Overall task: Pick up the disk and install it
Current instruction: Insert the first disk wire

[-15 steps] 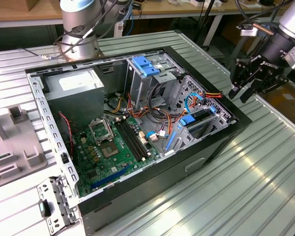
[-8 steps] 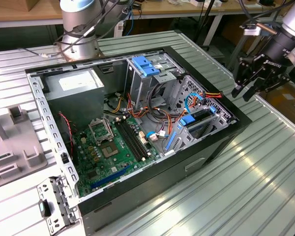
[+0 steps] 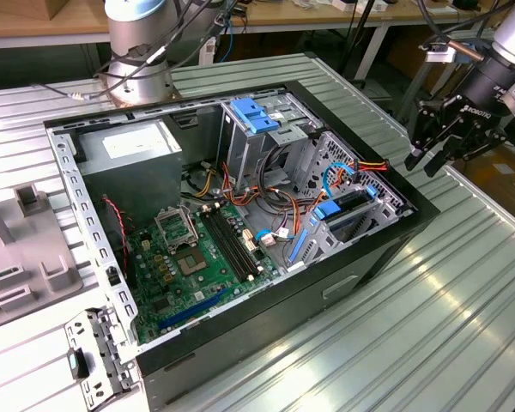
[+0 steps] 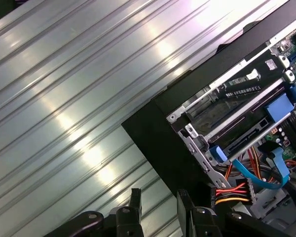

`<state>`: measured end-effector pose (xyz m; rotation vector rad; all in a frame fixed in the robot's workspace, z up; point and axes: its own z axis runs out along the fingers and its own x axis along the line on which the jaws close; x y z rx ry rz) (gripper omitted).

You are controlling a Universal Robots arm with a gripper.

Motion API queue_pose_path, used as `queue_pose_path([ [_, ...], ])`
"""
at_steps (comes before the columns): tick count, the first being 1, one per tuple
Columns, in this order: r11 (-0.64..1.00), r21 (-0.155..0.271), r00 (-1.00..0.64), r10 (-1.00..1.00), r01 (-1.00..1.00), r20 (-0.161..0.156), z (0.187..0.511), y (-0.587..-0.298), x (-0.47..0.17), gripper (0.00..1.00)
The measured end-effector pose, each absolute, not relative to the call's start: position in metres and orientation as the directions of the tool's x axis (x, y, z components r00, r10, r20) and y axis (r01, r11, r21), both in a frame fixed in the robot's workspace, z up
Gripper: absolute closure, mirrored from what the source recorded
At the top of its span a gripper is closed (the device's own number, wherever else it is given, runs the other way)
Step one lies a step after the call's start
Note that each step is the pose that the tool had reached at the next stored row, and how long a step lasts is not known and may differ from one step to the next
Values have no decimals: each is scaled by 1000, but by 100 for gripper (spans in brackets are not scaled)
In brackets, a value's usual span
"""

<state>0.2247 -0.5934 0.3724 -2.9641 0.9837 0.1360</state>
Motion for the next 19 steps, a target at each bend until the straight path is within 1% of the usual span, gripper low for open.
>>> queue_pose_path([
  [16, -812, 12, 808, -582, -584, -87, 372, -579, 198, 58],
  [18, -812, 12, 808, -582, -584, -87, 372, -576, 195, 58],
  [19, -812, 12, 808, -582, -584, -87, 372, -569, 194, 58],
])
